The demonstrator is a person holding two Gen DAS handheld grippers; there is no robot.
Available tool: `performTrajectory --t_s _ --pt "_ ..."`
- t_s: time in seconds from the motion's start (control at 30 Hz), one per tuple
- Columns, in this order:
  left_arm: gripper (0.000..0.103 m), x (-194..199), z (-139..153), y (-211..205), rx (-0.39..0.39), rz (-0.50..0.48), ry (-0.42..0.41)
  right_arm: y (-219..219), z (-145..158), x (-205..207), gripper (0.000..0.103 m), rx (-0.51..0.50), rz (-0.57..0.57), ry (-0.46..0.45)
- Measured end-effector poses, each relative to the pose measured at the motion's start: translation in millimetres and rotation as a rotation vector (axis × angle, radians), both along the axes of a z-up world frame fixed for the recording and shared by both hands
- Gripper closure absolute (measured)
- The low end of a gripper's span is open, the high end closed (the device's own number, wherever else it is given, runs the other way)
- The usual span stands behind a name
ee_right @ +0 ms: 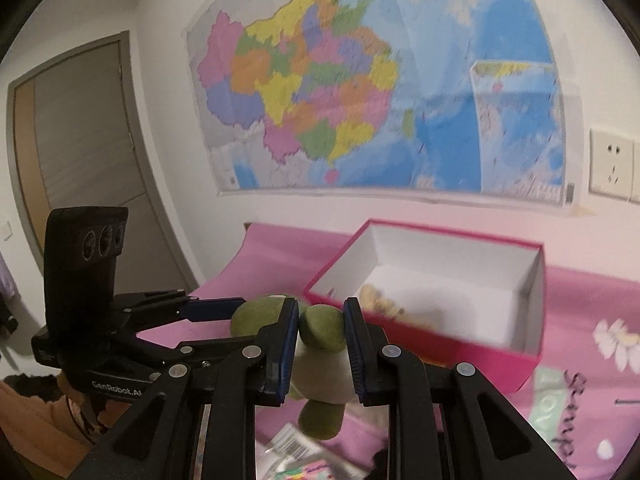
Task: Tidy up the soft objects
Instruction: 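Lower the green turtle into the pink box and release it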
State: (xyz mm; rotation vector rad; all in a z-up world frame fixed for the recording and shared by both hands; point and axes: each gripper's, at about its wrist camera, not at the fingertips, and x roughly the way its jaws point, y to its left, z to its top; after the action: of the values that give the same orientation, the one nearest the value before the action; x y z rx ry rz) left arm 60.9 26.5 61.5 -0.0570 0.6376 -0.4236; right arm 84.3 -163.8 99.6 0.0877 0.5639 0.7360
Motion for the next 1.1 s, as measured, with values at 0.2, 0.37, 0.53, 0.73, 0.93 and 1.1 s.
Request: performTrajectory --t_s 0.2,0.37,0.53,0.73,0.93,1.1 --pt "0.038 35 15 -17 0.018 0.000 0.004 -11 10 32 0.080 -0.001 -0.051 -0.026" --pt "0.038 68 19 -29 0.022 0.004 0.027 -22 7 65 0.080 0.015 -0.085 0.003" --pt "0.038 95 14 -45 0.055 0.020 0.055 -28 -5 94 0.080 0.016 -0.122 0.039" --pt "0.038 127 -3 -58 0.068 0.042 0.129 -34 -23 119 0.080 0.019 -0.155 0.084" --pt "0.038 144 -15 -69 0.097 0.054 0.163 -41 -44 137 0.080 0.012 -0.183 0.148" --pt "0.038 147 -17 -73 0.098 0.066 0.177 -43 -57 143 0.079 -0.009 -0.222 0.191"
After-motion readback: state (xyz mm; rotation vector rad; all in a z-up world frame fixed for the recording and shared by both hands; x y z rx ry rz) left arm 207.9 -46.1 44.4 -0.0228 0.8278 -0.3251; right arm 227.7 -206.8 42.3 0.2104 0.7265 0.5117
